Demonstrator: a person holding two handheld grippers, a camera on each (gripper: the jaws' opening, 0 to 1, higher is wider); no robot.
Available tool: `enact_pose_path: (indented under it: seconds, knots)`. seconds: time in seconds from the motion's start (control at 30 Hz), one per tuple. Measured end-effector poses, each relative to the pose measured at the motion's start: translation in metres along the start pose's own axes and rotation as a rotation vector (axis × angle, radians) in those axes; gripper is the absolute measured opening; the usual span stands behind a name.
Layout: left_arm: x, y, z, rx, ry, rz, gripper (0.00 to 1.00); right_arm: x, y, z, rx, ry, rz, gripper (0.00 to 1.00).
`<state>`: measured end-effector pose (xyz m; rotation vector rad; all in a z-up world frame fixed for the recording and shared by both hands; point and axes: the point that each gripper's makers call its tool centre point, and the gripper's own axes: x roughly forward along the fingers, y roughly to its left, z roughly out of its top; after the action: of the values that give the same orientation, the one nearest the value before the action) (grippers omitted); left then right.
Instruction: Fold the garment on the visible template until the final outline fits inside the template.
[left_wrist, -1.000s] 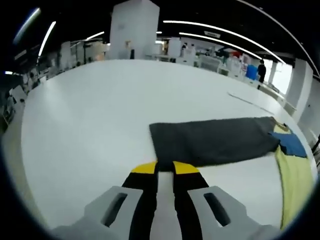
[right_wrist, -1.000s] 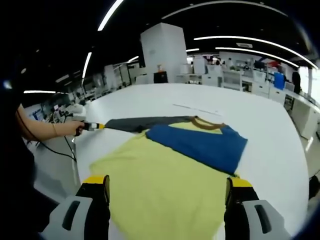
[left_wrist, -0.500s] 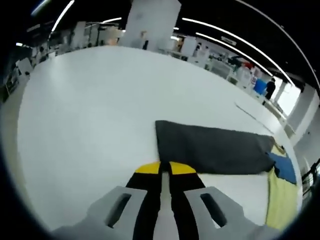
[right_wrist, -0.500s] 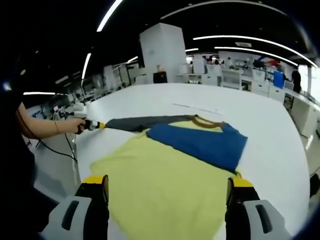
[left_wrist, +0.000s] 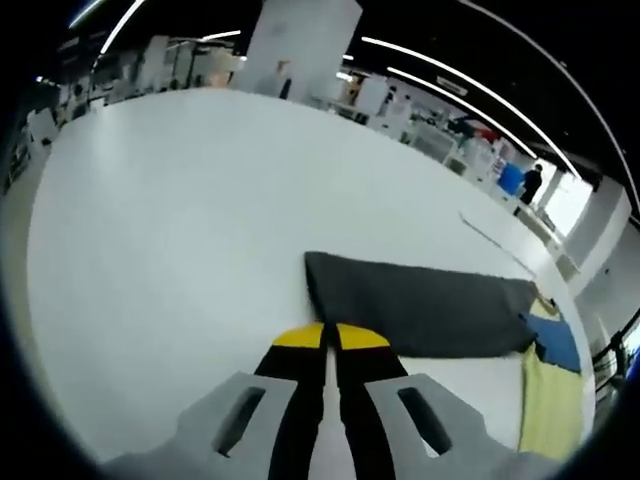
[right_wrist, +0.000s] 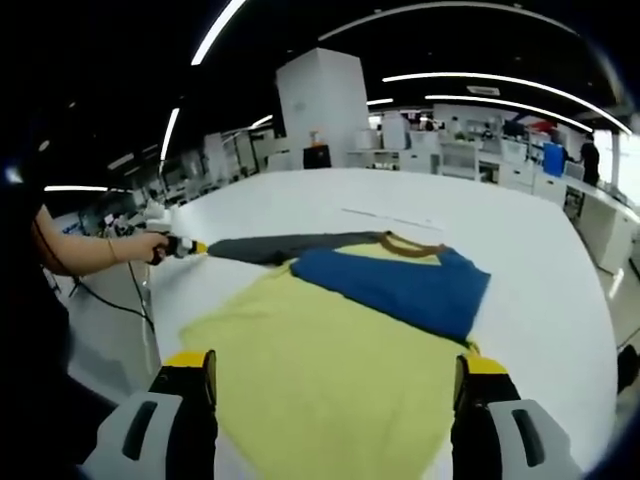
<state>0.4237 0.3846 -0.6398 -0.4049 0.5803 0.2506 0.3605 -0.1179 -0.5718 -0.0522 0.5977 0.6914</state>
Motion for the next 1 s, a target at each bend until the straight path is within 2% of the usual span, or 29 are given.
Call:
enact_pose_path:
  seconds: [0.17, 0.57, 1.0]
  knots:
    - [-0.003, -0.003, 0.008, -0.005, -0.024, -0.014, 0.0, -0.002, 0.002, -0.003, 0.005, 0.001, -0.002, 0.98]
    - [-0.007, -0.028, 0.031, 0.032, -0.084, -0.094, 0.0, -0.004, 0.007, -0.006, 0.009, 0.001, 0.002, 0.99]
    - [-0.013, -0.075, 0.057, 0.073, -0.149, -0.206, 0.0, -0.004, 0.009, -0.007, 0.012, -0.001, 0.004, 0.99]
